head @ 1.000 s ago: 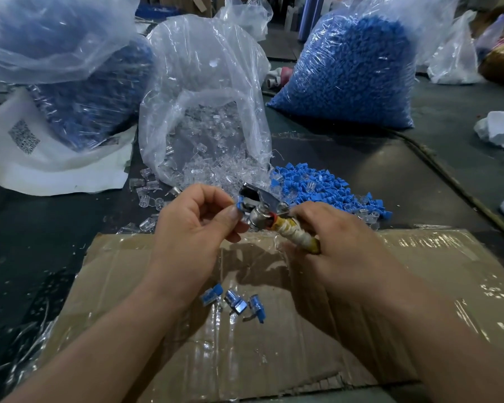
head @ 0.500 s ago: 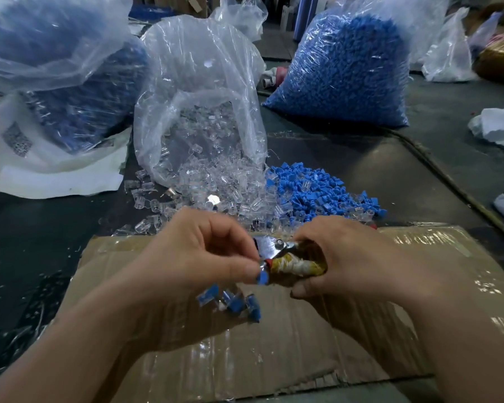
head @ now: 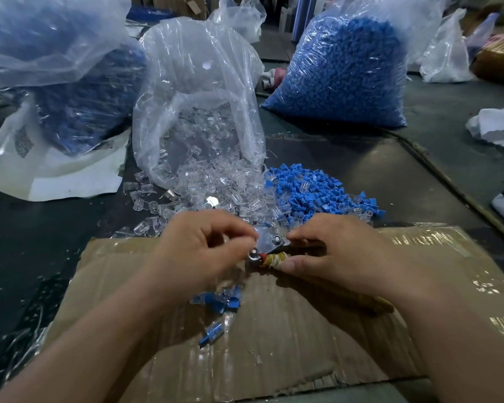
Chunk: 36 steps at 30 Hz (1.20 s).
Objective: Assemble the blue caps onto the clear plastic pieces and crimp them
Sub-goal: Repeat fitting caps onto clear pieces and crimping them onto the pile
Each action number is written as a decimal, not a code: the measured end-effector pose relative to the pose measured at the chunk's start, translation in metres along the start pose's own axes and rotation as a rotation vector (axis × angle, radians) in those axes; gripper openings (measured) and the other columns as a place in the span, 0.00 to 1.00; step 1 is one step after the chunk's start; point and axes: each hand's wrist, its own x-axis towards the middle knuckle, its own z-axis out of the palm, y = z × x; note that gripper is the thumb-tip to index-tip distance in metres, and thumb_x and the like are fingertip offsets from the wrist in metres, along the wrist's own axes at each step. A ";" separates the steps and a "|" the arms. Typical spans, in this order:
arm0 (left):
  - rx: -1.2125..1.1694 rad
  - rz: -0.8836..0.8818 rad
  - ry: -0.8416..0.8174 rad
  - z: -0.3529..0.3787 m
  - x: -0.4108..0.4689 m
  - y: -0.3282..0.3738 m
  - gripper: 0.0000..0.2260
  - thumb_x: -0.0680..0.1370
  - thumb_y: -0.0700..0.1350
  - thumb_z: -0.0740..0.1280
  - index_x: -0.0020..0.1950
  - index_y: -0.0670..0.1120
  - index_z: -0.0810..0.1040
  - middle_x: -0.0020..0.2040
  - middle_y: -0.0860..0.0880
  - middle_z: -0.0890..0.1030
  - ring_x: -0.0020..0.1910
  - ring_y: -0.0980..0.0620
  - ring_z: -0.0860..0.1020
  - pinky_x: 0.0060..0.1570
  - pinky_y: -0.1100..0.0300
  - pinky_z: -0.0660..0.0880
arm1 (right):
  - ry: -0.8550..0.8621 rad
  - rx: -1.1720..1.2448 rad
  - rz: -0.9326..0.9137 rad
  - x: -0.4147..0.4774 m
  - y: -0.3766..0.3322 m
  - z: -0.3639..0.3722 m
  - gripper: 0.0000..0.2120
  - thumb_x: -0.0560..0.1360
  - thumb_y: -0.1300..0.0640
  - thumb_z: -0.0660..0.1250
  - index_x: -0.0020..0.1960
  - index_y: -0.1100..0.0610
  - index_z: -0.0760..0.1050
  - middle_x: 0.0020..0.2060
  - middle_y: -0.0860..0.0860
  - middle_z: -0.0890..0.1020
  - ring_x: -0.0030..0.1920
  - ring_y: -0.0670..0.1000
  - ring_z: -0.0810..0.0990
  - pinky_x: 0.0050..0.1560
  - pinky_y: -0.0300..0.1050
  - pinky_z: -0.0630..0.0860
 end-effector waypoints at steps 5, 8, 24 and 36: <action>0.350 0.001 0.218 0.003 0.010 -0.010 0.13 0.77 0.50 0.61 0.61 0.60 0.70 0.58 0.61 0.70 0.56 0.67 0.67 0.60 0.63 0.65 | -0.017 -0.017 -0.008 0.001 0.000 0.001 0.32 0.64 0.29 0.59 0.63 0.43 0.71 0.41 0.37 0.68 0.46 0.40 0.68 0.41 0.37 0.63; 0.551 -0.006 -0.034 0.009 0.012 -0.019 0.18 0.77 0.63 0.46 0.66 0.69 0.48 0.70 0.66 0.49 0.69 0.67 0.46 0.69 0.61 0.41 | 0.016 -0.001 -0.014 0.001 -0.001 -0.001 0.30 0.63 0.30 0.56 0.58 0.45 0.75 0.44 0.40 0.73 0.47 0.42 0.71 0.45 0.39 0.67; 0.689 0.084 0.181 0.005 0.014 -0.024 0.10 0.74 0.45 0.69 0.55 0.50 0.81 0.47 0.55 0.75 0.51 0.59 0.67 0.56 0.62 0.57 | 0.563 0.222 0.291 0.007 0.029 -0.004 0.06 0.75 0.53 0.66 0.39 0.49 0.75 0.39 0.46 0.78 0.41 0.46 0.74 0.42 0.41 0.66; 0.670 0.062 0.210 0.005 0.014 -0.029 0.01 0.73 0.47 0.69 0.43 0.52 0.77 0.41 0.57 0.71 0.47 0.58 0.67 0.52 0.63 0.59 | 0.214 0.008 0.346 0.024 0.017 0.006 0.08 0.72 0.46 0.67 0.46 0.48 0.82 0.42 0.44 0.81 0.52 0.49 0.75 0.53 0.51 0.75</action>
